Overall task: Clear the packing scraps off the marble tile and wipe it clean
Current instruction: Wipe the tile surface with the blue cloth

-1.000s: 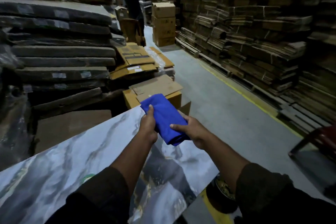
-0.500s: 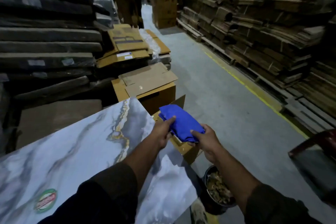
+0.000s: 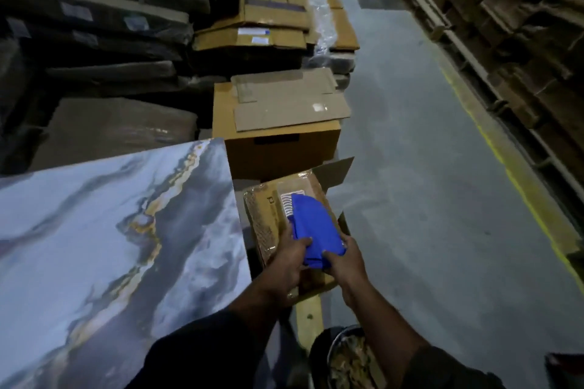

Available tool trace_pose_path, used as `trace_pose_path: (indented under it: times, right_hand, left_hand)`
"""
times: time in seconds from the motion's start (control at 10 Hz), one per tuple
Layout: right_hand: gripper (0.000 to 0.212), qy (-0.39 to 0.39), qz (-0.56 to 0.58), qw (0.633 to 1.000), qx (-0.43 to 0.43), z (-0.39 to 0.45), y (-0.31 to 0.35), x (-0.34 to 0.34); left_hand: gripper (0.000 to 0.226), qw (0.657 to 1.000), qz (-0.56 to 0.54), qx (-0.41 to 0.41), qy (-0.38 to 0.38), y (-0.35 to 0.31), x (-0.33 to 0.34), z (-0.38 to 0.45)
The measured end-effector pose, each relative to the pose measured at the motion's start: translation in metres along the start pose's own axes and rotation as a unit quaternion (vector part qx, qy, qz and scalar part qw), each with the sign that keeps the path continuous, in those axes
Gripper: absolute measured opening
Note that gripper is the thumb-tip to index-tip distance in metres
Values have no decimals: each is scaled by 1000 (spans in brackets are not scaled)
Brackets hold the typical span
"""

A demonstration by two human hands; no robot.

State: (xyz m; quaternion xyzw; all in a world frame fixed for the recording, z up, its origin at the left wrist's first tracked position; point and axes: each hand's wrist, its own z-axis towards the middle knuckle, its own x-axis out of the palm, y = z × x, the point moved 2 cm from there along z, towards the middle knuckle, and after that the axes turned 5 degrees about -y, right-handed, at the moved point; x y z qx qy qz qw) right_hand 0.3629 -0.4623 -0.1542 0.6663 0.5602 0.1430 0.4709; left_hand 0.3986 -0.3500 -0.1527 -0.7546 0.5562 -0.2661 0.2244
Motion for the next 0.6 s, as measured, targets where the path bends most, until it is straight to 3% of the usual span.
trace_pose_path:
  times: [0.3,0.4,0.5,0.6]
  right_hand:
    - [60,44,-72,988,-131,74,-5,31]
    - [61,111,-131,978,-117,97,-13,43]
    - [58,224,-170,959,-30,112,-32,53]
    - [48,187,-105,975,56,113,-39,59]
  left_hand:
    - [65,993,64,56,-77,6,16,73]
    - [61,976,150,94,-126,13,15,92]
    - [57,956,226,92,-160,32,15,103]
    - [43,946,267,91,-158,40,16,100]
